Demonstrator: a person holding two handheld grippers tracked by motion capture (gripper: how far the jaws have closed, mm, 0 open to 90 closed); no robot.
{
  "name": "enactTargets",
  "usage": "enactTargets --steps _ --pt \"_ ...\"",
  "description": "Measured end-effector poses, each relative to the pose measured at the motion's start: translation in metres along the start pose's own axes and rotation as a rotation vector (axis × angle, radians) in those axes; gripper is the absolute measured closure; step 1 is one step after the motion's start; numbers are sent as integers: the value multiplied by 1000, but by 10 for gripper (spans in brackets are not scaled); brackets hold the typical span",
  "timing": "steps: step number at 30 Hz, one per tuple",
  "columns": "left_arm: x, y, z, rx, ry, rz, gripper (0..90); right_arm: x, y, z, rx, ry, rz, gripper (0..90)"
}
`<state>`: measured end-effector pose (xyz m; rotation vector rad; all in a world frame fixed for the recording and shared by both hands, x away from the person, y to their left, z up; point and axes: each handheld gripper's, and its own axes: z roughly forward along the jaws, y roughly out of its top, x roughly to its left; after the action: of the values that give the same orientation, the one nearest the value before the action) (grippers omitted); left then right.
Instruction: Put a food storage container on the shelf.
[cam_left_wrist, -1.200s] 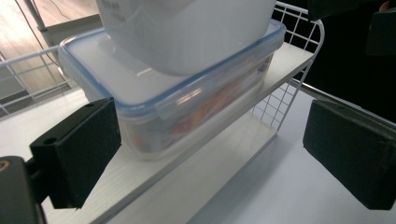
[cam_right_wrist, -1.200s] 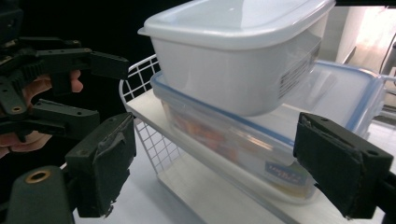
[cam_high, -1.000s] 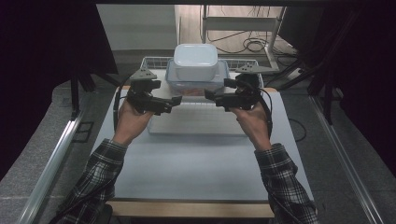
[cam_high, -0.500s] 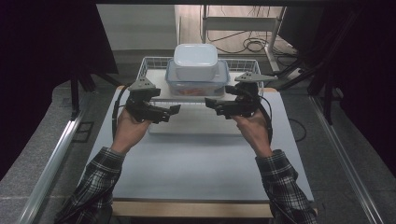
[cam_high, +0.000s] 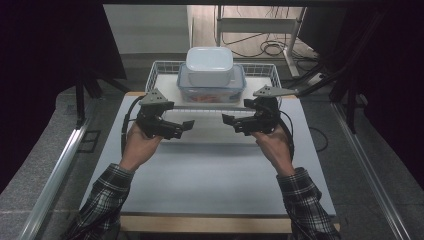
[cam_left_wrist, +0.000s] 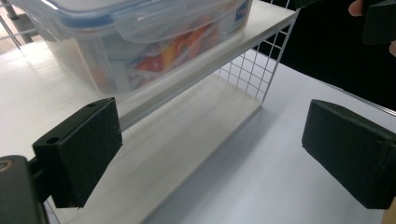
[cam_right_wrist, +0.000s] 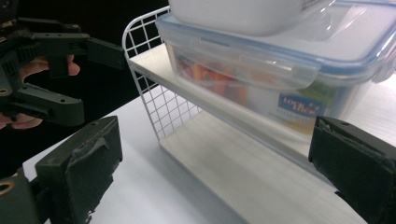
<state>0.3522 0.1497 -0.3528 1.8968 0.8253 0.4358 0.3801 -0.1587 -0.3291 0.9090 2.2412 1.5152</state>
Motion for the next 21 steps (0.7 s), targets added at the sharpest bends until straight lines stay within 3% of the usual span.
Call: enactTargets --steps 21 --pt "-7 -34 -4 29 -8 -27 44 8 -28 -7 23 14 -8 25"
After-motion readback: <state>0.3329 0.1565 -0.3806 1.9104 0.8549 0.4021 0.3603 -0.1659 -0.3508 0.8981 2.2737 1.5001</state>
